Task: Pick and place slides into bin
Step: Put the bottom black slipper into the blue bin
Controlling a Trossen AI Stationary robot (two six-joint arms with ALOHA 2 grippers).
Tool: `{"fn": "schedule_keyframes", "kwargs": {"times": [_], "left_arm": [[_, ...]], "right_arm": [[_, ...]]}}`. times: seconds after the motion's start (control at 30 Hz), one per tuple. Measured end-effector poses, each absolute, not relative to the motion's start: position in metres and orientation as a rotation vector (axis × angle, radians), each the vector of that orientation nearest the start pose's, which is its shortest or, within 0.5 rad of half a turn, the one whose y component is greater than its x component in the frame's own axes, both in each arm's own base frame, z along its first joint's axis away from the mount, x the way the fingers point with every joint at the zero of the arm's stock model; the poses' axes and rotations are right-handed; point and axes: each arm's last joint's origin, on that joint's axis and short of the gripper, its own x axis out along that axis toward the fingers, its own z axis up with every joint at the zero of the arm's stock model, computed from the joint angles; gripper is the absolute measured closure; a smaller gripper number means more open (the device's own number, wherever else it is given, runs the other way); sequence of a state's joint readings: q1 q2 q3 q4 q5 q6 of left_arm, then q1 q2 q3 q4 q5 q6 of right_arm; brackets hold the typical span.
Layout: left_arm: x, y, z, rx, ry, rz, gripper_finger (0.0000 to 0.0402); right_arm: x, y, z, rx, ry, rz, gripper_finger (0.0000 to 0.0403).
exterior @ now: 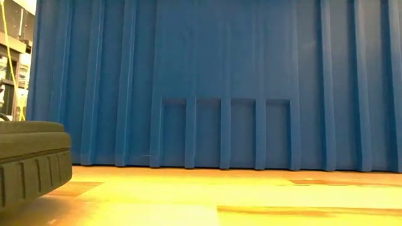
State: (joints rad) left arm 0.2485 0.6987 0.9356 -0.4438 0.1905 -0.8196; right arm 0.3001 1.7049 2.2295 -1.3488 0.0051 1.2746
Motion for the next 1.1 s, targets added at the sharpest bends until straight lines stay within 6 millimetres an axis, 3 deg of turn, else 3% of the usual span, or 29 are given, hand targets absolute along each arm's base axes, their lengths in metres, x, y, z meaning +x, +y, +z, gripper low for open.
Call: {"fn": "schedule_keyframes", "kwargs": {"times": [0.2,0.43,0.7,0.9,1.1], "left_arm": [[0.133,0.028,0.369,-0.870,0.167,0.138,0.0268],[0.133,0.030,0.369,-0.897,0.145,0.187,0.0268],[0.134,0.031,0.369,-0.912,0.131,0.233,0.0268],[0.135,0.027,0.368,-0.907,0.192,0.101,0.0268],[0.131,0.018,0.368,-0.911,0.318,-0.183,0.0268]], "right_arm": [[0.288,0.146,0.454,0.938,0.880,-0.270,0.0158],[0.276,0.198,0.439,0.880,0.876,-0.275,0.0158],[0.271,0.245,0.430,0.979,0.716,-0.295,0.0158],[0.290,0.272,0.417,1.016,0.552,-0.285,0.0158],[0.306,0.288,0.393,1.090,0.533,-0.347,0.0158]]}}
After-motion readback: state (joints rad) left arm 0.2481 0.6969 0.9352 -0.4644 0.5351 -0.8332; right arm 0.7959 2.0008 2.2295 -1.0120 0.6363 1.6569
